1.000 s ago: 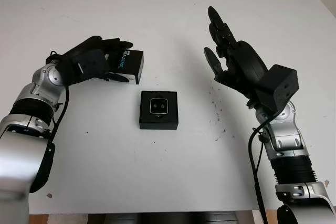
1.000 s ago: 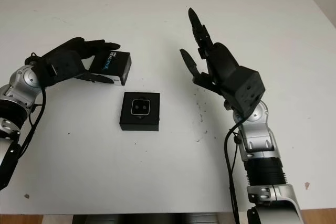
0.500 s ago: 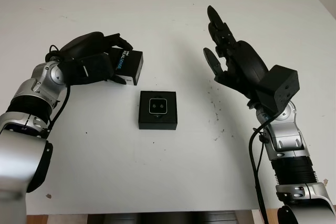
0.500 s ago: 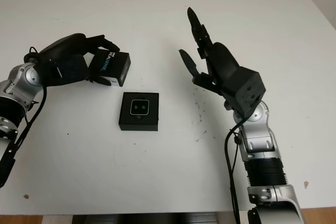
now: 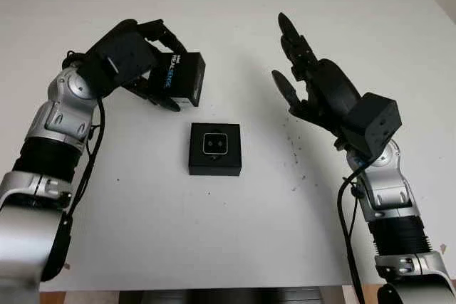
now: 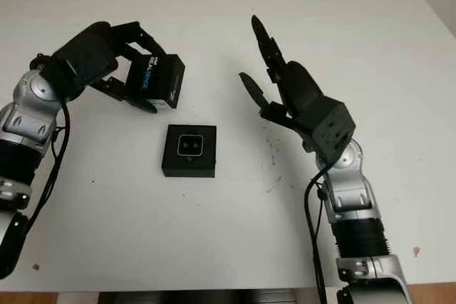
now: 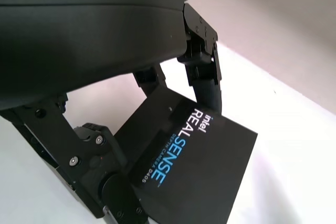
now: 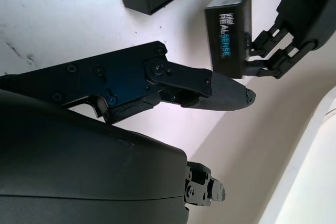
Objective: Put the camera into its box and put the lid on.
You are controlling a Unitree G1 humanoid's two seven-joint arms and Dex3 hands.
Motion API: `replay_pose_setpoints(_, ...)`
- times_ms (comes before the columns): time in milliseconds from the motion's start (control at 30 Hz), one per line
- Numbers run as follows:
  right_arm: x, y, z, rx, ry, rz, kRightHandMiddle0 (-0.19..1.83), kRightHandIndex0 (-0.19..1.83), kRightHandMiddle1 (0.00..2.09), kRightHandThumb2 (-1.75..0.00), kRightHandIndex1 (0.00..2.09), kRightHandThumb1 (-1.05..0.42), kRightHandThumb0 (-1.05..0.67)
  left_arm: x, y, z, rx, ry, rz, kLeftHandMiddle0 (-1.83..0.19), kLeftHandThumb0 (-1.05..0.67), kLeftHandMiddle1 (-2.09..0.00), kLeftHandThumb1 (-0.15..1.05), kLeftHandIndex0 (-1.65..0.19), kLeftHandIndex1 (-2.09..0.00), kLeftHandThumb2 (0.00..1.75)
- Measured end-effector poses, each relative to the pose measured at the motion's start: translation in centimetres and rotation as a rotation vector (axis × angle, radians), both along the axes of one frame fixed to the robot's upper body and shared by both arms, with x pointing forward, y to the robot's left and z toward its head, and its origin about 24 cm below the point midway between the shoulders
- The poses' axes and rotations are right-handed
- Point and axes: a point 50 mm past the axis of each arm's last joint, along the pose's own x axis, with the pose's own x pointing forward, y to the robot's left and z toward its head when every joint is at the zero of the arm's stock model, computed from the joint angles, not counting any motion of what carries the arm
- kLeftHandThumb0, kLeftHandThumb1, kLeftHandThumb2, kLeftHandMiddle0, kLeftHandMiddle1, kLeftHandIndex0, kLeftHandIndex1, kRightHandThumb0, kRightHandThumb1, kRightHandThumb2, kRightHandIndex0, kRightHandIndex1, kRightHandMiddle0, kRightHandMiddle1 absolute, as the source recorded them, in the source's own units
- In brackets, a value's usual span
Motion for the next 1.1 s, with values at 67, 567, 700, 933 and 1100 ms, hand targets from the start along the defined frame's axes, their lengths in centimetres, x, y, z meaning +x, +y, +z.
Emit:
replay_pose_setpoints(67,0.0,0.2,0.0,0.007,0.011,-0.001,-0.11,-0.12,0.05,-0.58,0.05,-1.05,-0.69,-0.4,-0.1,0.5,-0.025,0.031,-0.005,-0.43,-0.21,-1.63,0.93,-0.34,-1.43,0.05)
replay_pose_setpoints(567,-0.3,0.9,-0.3,-0.016,0.026,-0.010,-0.10,-0.11,0.06,-0.57,0.06,-1.05,-0.71,-4.6,1.5,3.6,-0.022,0.262,0.073,-0.33,-0.23,-1.51,0.92,-0.39,-1.36,0.05)
replay_pose_setpoints(700,-0.3,1.1,-0.3,-0.006,0.024,-0.009,-0.11,-0.12,0.05,-0.57,0.05,-1.05,-0.70,-5.4,1.7,3.2,-0.096,0.377,0.097,-0.34,-0.20,-1.59,0.93,-0.38,-1.40,0.06)
replay_pose_setpoints(933,-0.3,1.6,-0.5,0.024,0.018,-0.023,-0.14,-0.14,0.04,-0.58,0.04,-1.05,-0.71,-6.1,0.8,3.2,-0.136,0.413,0.088,-0.38,-0.22,-1.52,0.93,-0.41,-1.38,0.05)
replay_pose_setpoints(1100,-0.4,1.9,-0.8,0.107,0.025,-0.031,-0.18,-0.19,0.02,-0.61,0.01,-1.05,-0.65,-6.0,-0.1,2.7,-0.169,0.411,0.082,-0.43,-0.21,-1.52,0.92,-0.41,-1.40,0.05)
